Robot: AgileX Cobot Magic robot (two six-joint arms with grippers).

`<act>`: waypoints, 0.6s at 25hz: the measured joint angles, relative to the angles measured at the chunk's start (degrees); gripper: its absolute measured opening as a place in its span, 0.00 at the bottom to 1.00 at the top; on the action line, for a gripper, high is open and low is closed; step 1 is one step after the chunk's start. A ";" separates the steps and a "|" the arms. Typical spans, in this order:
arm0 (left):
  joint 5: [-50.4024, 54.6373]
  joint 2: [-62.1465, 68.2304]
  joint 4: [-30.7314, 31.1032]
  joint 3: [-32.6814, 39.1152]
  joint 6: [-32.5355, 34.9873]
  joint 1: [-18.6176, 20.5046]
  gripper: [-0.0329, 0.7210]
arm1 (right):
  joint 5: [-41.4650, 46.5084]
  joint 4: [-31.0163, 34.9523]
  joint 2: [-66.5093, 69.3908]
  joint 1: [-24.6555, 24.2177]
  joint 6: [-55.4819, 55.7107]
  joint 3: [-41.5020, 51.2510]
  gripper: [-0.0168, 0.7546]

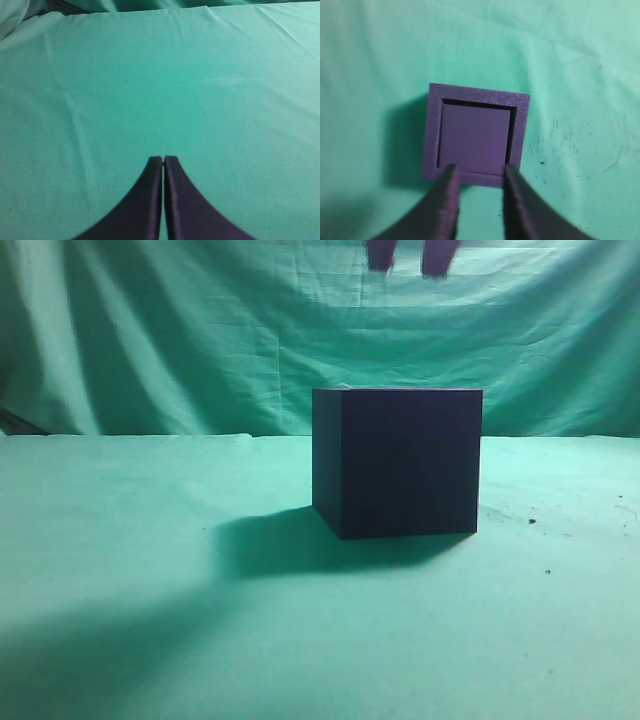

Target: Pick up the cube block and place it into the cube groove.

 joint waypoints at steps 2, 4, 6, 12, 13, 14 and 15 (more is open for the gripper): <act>0.00 0.00 0.00 0.00 0.00 0.00 0.04 | 0.12 0.00 -3.52 0.00 -0.28 0.00 0.18; 0.00 0.00 0.00 0.00 0.00 0.00 0.04 | 0.38 0.00 -7.82 0.00 -0.50 0.00 0.08; 0.00 0.00 0.00 0.00 0.00 0.00 0.04 | 0.49 0.00 -11.95 0.00 -0.50 0.00 0.02; 0.00 0.00 0.00 0.00 0.00 0.00 0.04 | 0.99 0.00 -24.65 0.00 -0.50 5.93 0.02; 0.00 0.00 0.00 0.00 0.00 0.00 0.04 | 0.99 0.00 -26.70 0.00 -0.50 7.72 0.02; 0.00 0.00 0.00 0.00 0.00 0.00 0.04 | 1.11 0.00 -28.71 0.00 -0.50 9.35 0.02; 0.00 0.00 0.00 0.00 0.00 0.00 0.04 | 1.19 0.00 -30.40 0.00 -0.62 11.36 0.02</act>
